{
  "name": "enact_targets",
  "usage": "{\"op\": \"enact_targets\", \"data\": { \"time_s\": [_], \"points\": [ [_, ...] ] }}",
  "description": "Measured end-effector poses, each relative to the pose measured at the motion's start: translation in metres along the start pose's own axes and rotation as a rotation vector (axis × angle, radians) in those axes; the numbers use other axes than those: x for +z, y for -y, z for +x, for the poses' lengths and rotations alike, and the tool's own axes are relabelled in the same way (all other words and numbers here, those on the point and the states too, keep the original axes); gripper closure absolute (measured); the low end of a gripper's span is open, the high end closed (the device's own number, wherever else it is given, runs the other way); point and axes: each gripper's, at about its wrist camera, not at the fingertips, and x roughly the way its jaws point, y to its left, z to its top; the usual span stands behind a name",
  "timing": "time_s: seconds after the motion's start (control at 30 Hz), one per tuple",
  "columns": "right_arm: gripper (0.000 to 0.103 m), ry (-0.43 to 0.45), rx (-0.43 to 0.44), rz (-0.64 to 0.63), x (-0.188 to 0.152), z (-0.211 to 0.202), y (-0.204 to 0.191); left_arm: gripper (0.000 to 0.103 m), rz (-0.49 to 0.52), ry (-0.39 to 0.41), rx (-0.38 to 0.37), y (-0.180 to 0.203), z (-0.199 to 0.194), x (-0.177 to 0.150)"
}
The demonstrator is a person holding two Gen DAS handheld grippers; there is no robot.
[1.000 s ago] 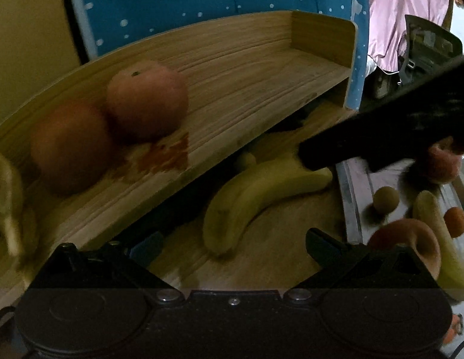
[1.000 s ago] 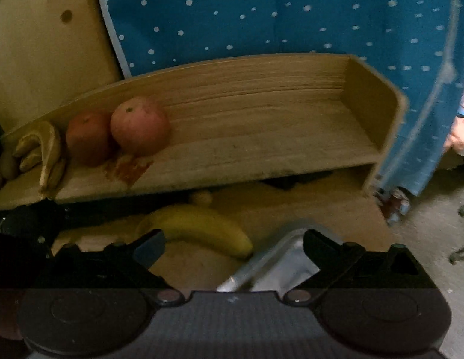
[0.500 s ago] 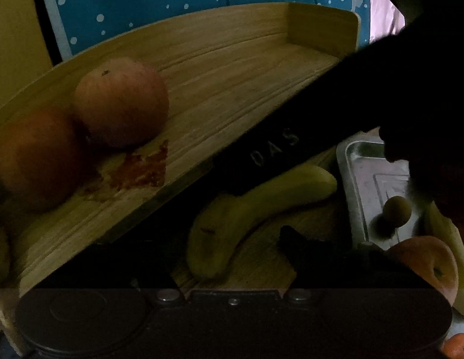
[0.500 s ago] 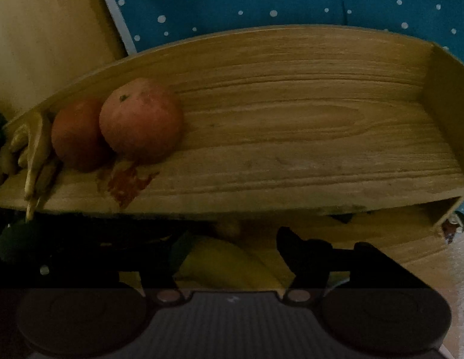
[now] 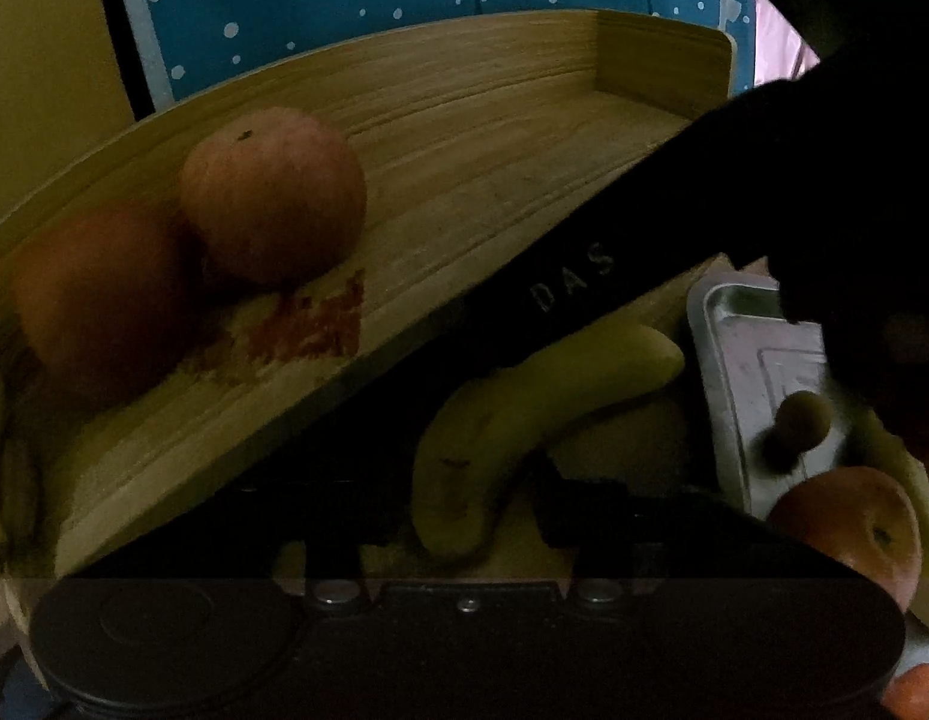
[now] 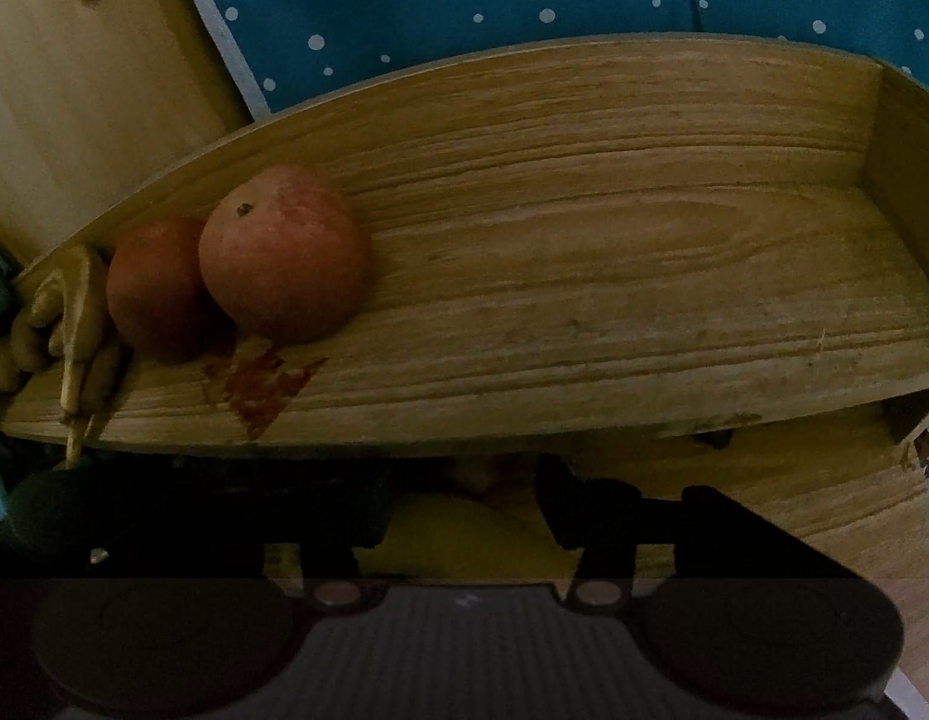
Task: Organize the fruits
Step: 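Grasp the yellow banana with the left tool while the right tool grasps a brown kiwi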
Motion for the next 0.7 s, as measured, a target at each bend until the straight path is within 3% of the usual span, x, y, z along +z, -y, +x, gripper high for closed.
{"op": "enact_targets", "data": {
  "time_s": [0.27,0.5,0.7],
  "points": [
    [0.053,0.014,-0.022,0.027,-0.005,0.002,0.001,0.065,-0.022,-0.012,-0.021,0.0,-0.001,-0.001],
    [0.072,0.033,-0.038,0.051,-0.007,0.01,-0.002,0.065,-0.025,-0.01,-0.029,-0.001,0.004,0.002],
    [0.073,0.032,-0.039,0.047,-0.015,0.005,-0.002,0.067,-0.044,-0.019,-0.059,-0.006,-0.006,-0.006]
  ]
}}
